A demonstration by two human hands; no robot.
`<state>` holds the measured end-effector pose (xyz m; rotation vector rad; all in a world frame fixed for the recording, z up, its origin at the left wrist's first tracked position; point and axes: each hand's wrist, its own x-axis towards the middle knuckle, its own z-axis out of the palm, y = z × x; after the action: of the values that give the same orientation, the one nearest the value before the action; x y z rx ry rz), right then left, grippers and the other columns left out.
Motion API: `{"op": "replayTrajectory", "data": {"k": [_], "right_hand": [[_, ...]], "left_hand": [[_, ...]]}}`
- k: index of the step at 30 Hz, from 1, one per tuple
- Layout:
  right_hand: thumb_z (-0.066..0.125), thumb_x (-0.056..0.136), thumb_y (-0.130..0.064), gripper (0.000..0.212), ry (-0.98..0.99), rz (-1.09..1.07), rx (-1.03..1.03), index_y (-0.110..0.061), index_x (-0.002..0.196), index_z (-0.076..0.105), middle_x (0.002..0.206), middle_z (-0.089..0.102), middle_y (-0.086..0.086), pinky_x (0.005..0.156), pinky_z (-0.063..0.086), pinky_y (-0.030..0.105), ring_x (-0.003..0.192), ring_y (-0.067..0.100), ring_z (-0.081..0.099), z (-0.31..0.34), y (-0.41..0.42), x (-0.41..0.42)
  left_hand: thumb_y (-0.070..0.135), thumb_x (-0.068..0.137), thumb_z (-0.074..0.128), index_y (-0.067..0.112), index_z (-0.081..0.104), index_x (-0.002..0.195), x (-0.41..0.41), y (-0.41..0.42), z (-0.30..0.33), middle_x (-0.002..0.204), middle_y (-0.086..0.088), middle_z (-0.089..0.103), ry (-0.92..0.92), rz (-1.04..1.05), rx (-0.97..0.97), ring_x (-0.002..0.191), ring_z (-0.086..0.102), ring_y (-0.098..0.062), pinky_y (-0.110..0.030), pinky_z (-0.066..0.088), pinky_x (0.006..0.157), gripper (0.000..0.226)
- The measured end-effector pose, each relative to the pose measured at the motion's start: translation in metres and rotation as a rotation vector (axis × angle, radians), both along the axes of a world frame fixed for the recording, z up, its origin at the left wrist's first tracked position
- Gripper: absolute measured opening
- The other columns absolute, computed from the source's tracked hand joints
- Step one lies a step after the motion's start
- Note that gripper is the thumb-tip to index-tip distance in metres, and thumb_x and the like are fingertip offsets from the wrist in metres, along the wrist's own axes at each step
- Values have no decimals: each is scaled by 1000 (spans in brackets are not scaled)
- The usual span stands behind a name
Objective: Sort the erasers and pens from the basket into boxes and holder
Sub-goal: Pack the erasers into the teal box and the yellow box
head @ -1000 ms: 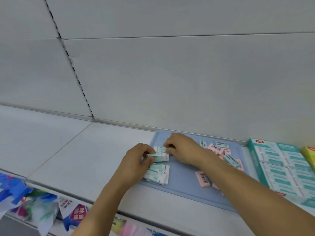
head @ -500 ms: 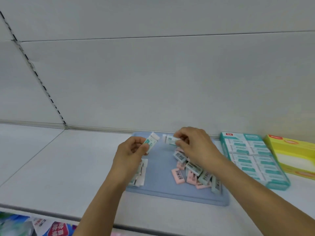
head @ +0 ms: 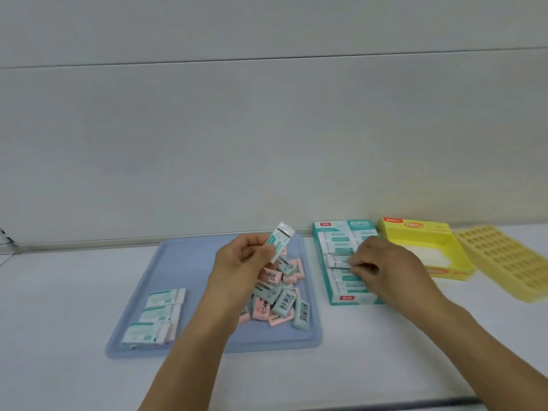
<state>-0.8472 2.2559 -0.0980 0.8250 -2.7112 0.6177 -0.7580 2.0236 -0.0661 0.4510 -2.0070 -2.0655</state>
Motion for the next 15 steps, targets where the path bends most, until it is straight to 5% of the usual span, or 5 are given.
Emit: {"op": "replayTrajectory", "data": {"k": [6, 9, 12, 15], "right_hand": [[61, 93, -21, 16, -36, 27, 75, -21, 98, 76, 99, 60, -2, 73, 50, 35, 92, 17, 57, 6, -7, -4], [65, 91, -27, 12, -172, 93, -323, -26, 97, 74, 92, 63, -7, 72, 42, 17, 84, 5, 56, 29, -24, 13], [68, 87, -17, 12, -401, 176, -661, -25, 83, 76, 83, 70, -1, 68, 46, 24, 76, 10, 60, 48, -44, 33], [64, 89, -10, 26, -401, 102, -727, -20, 66, 67, 63, 63, -6, 59, 43, 24, 59, 6, 53, 48, -44, 29]], "left_hand": [[2, 90, 63, 13, 70, 103, -2, 16, 1, 87, -9, 74, 16, -55, 64, 66, 66, -14, -21, 55, 63, 18], [-1, 90, 61, 10, 69, 104, -2, 25, 3, 89, -9, 74, 38, -114, 179, 72, 68, -17, -24, 57, 69, 19], [-2, 89, 63, 4, 66, 105, -5, 40, 5, 96, -15, 73, 65, -154, 257, 81, 70, -20, -22, 56, 70, 18], [0, 88, 65, 4, 65, 102, -10, 51, 7, 96, -13, 73, 60, -165, 196, 84, 71, -19, -20, 55, 71, 15]]}}
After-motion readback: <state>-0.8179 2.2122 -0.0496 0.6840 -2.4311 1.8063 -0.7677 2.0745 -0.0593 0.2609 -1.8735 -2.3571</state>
